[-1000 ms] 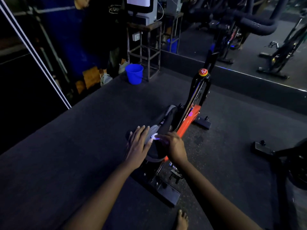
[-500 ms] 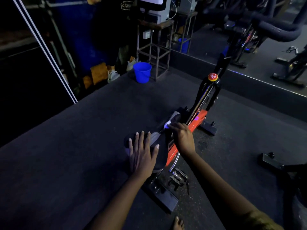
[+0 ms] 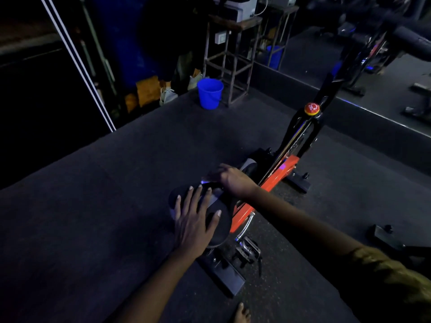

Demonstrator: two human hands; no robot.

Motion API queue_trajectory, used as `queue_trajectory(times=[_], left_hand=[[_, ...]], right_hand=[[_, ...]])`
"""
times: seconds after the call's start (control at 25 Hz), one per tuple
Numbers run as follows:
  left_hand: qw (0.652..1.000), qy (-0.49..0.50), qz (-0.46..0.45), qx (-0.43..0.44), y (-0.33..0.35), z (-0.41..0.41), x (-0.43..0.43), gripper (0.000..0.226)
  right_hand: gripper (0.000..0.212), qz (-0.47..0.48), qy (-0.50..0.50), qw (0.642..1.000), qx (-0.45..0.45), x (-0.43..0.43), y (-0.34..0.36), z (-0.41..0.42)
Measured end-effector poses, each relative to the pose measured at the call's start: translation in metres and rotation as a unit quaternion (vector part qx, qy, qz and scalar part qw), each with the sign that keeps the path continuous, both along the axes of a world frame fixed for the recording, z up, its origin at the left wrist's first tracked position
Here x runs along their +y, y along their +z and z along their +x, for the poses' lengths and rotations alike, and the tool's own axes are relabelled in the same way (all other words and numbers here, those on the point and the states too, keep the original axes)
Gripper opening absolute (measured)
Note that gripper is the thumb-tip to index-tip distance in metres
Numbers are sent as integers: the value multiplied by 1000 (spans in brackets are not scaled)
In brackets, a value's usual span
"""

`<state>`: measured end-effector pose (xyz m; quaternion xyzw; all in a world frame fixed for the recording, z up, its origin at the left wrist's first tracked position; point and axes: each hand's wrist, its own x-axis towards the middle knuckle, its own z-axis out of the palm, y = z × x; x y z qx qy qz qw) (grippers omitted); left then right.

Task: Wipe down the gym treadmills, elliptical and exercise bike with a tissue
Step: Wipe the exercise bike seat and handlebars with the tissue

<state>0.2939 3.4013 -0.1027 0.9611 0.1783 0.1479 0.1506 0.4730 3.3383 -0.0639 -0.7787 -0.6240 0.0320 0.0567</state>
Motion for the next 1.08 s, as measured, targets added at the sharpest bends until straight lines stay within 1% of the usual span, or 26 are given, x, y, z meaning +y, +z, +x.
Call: queue_trajectory(times=[0.12, 0.24, 0.32, 0.4, 0.44, 0.48, 0.56, 0.64, 0.68, 0.72, 0.8, 0.88, 0.92, 0.96, 1.04, 1.08], left_hand=[[1000, -23, 4, -8, 1, -2, 2, 60], [998, -53, 4, -12, 8, 13, 3, 60], [997, -75, 10, 5, 11, 30, 2, 66], [995, -91, 20, 26, 11, 40, 1, 71], [995, -93, 27, 32, 10, 41, 0, 71], [995, -91, 30, 35, 10, 42, 0, 71], [995, -87, 26, 33, 10, 41, -1, 69], [996, -81, 26, 27, 12, 41, -2, 69], [996, -80, 25, 29, 14, 41, -2, 69], [996, -80, 24, 31, 14, 41, -1, 69], [996, -79, 25, 38, 14, 40, -2, 69], [996, -76, 34, 39, 14, 39, -1, 63], [996, -71, 41, 41, 13, 38, 0, 60], [996, -63, 49, 43, 12, 36, 2, 59], [996, -45, 53, 58, 11, 29, 5, 62], [996, -40, 52, 67, 11, 25, 7, 63]], right_hand=[[41, 80, 25, 996, -29, -26, 4, 28], [40, 88, 19, 994, -66, -39, 7, 56], [34, 74, -25, 996, -46, -44, 5, 74], [25, 105, -96, 989, -34, -54, -1, 82], [26, 125, -133, 983, -18, -61, -3, 80], [31, 146, -178, 973, 13, -66, -5, 73], [38, 211, -255, 941, 66, -71, -8, 52], [38, 274, -310, 904, 104, -68, -15, 25], [37, 292, -344, 884, 124, -66, -15, 10], [35, 304, -366, 871, 125, -64, -17, -6], [35, 316, -365, 870, 102, -63, -21, -34], [32, 314, -383, 854, 158, -62, -19, -59], [31, 301, -382, 855, 179, -63, -19, -71], [30, 295, -369, 866, 163, -62, -18, -82], [29, 262, -314, 906, 108, -66, -18, -98], [30, 271, -287, 915, 79, -69, -15, -95]])
